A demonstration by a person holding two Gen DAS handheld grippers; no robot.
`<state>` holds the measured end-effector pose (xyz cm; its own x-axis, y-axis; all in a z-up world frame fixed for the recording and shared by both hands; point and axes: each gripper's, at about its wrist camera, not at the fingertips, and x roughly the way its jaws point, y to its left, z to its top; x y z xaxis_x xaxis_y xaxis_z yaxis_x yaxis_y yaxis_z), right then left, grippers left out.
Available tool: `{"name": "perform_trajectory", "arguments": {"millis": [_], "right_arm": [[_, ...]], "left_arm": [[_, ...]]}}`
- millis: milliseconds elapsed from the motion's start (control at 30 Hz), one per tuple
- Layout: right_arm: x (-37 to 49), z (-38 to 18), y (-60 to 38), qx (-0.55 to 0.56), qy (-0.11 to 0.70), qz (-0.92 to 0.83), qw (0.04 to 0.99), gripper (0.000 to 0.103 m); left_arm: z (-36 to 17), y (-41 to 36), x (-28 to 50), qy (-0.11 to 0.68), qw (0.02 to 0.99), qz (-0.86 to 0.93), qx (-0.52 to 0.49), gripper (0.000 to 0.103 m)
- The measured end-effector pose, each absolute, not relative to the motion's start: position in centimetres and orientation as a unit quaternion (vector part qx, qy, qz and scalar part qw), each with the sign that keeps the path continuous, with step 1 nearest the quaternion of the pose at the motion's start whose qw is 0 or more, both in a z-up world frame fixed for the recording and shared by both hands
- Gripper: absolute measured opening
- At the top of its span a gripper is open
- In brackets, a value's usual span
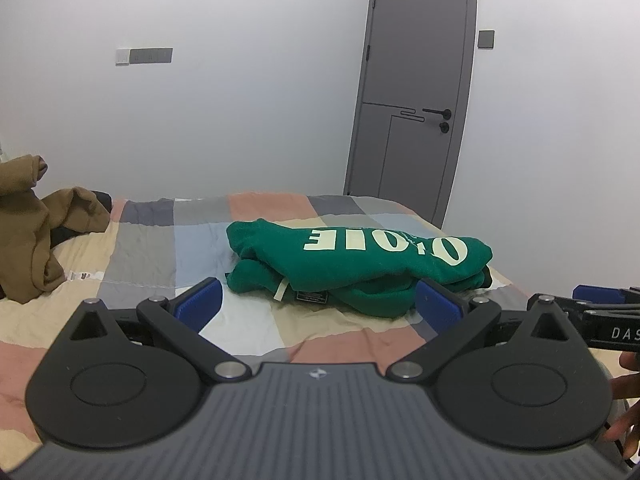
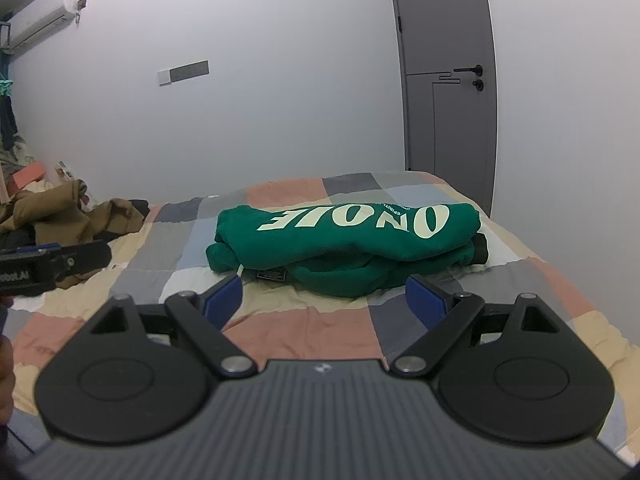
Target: Fold large clothes
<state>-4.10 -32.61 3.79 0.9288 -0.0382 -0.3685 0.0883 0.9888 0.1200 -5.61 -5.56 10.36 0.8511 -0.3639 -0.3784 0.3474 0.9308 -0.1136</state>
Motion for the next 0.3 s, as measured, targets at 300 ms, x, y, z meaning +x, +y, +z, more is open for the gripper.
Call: {"name": "perform_trajectory", "arguments": {"millis": [300], "right_arm": [[-4.48, 3.77, -32.26, 0.068, 0.185, -0.034, 0.98, 0.09]], "left_arm": [[10.57, -5.52, -5.88, 0.2, 0.962, -0.182, -0.026, 0.103]]}}
